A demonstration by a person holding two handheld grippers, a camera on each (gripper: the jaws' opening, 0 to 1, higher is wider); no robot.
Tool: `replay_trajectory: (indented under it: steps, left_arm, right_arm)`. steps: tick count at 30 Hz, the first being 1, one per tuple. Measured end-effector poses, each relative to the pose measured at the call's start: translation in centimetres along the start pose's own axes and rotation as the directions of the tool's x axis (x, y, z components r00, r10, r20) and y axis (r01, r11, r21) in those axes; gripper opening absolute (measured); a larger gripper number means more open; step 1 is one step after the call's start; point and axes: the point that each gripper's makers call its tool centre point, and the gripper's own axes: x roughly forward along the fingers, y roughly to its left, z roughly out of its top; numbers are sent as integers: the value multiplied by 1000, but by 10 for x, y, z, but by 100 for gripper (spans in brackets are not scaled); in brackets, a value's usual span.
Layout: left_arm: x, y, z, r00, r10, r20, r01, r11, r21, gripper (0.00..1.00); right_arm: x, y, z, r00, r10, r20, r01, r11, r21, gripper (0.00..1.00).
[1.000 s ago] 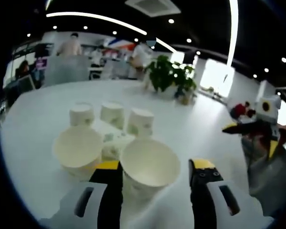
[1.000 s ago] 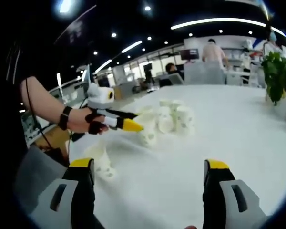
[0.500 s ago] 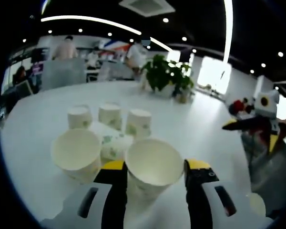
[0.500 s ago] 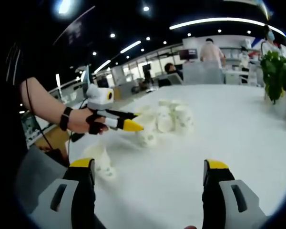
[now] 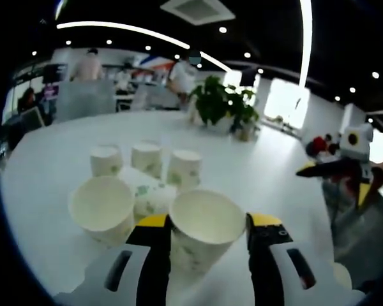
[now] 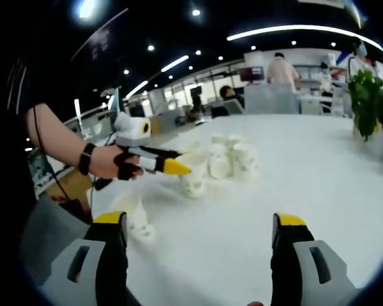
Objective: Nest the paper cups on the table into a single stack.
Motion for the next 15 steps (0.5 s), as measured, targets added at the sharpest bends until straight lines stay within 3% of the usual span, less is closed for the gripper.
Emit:
replay_trajectory:
  steps: [15]
  left_arm:
    - [-9, -7, 10, 1000, 5, 13, -6, 1000, 15, 44]
  right_arm:
    - [-8, 3, 7, 1000, -9, 23, 9, 1000, -9, 92]
